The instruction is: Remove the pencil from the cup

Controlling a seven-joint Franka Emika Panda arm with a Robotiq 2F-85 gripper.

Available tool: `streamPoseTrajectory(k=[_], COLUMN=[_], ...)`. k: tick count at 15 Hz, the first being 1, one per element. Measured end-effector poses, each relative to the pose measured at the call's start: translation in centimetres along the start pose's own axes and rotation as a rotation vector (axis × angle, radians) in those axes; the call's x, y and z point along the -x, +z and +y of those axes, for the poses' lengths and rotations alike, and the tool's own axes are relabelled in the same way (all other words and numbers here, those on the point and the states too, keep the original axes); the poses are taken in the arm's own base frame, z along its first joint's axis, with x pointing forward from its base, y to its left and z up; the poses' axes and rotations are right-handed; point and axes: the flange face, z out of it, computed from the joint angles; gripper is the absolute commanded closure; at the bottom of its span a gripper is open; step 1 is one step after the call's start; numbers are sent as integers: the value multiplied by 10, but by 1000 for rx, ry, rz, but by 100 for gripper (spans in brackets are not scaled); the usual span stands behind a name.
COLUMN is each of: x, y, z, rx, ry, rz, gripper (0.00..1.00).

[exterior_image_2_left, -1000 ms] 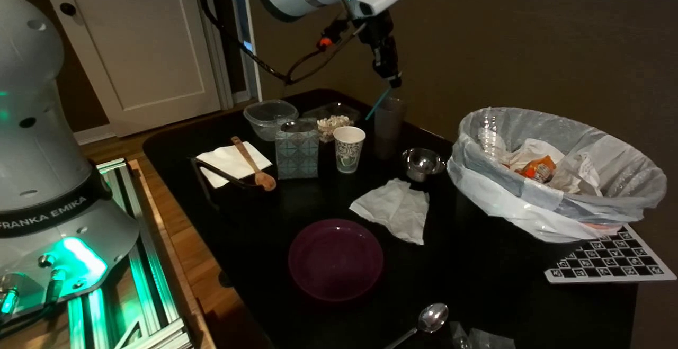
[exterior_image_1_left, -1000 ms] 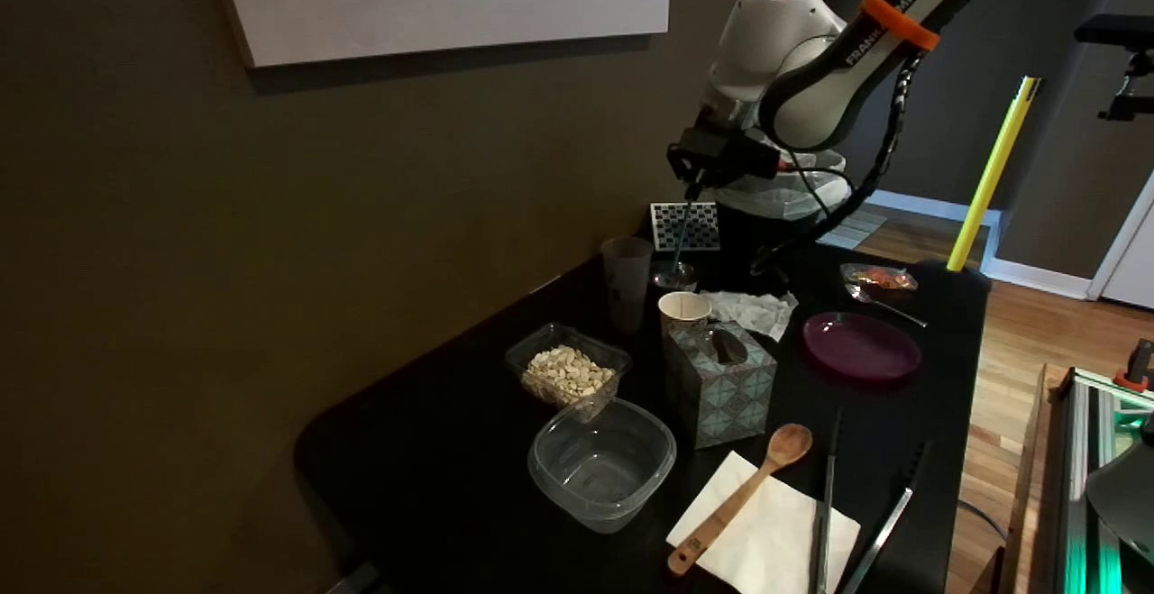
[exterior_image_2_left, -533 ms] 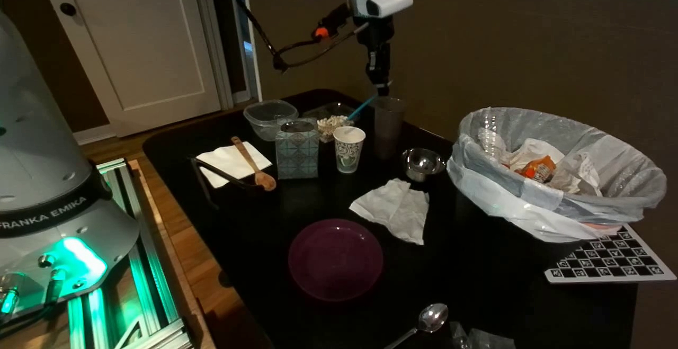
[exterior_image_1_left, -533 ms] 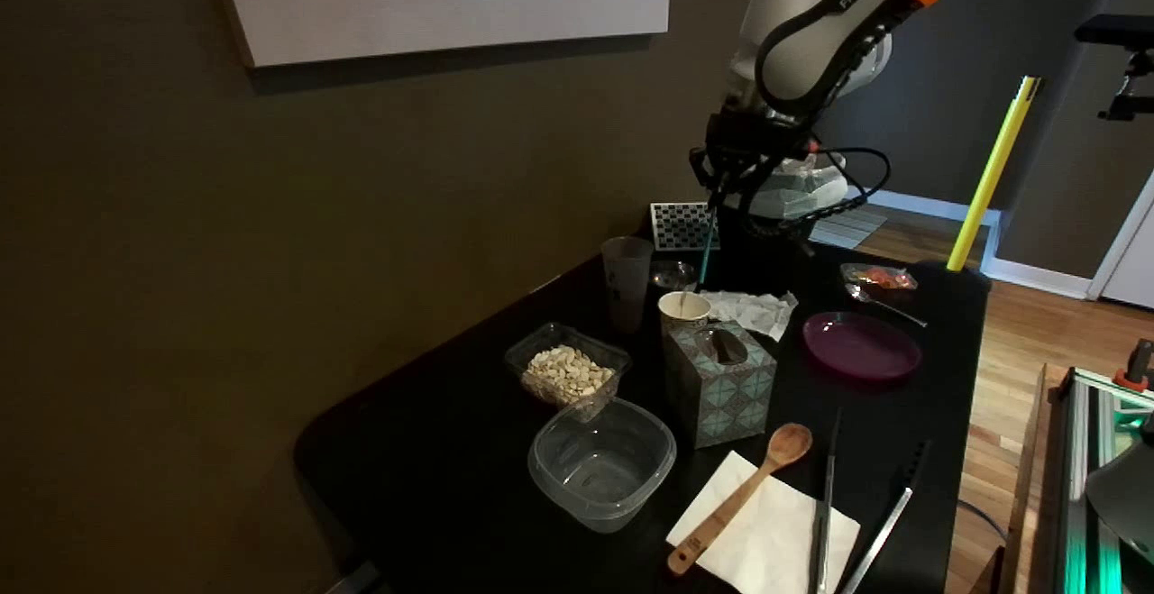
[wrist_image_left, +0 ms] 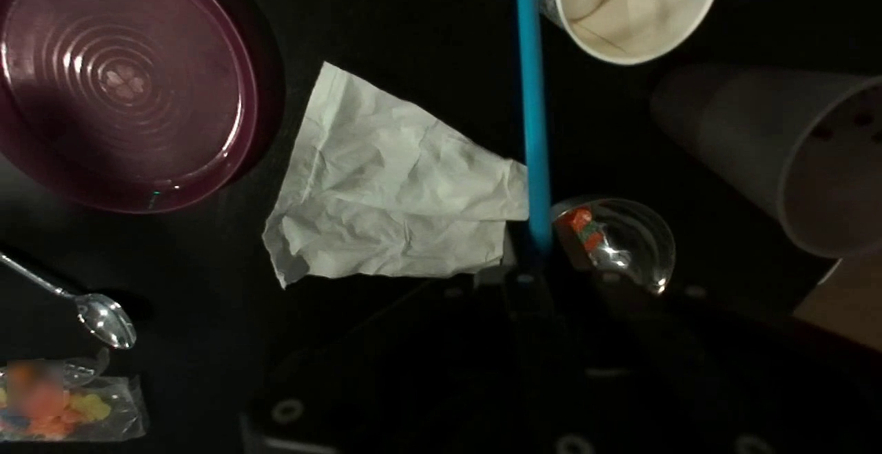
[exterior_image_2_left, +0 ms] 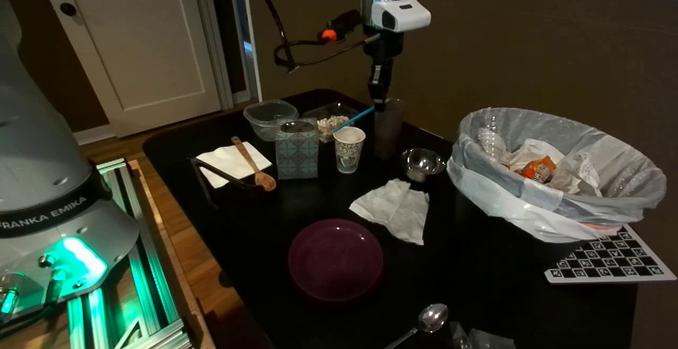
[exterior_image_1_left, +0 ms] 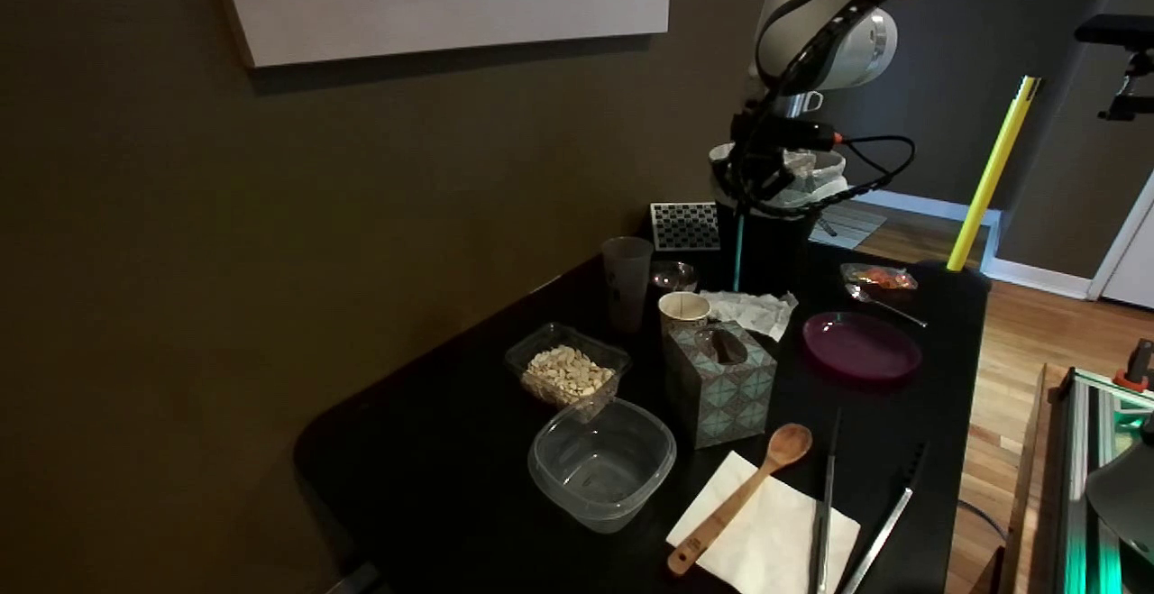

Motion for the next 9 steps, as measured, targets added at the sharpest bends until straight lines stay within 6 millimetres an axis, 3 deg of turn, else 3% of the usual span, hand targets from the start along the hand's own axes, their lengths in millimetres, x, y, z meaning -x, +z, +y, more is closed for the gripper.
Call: streamPoseTrajectory(k=[9], x=[-2], y=[57], z=[19], rx=[119], ry=[-32], rz=[-120], gripper=[98])
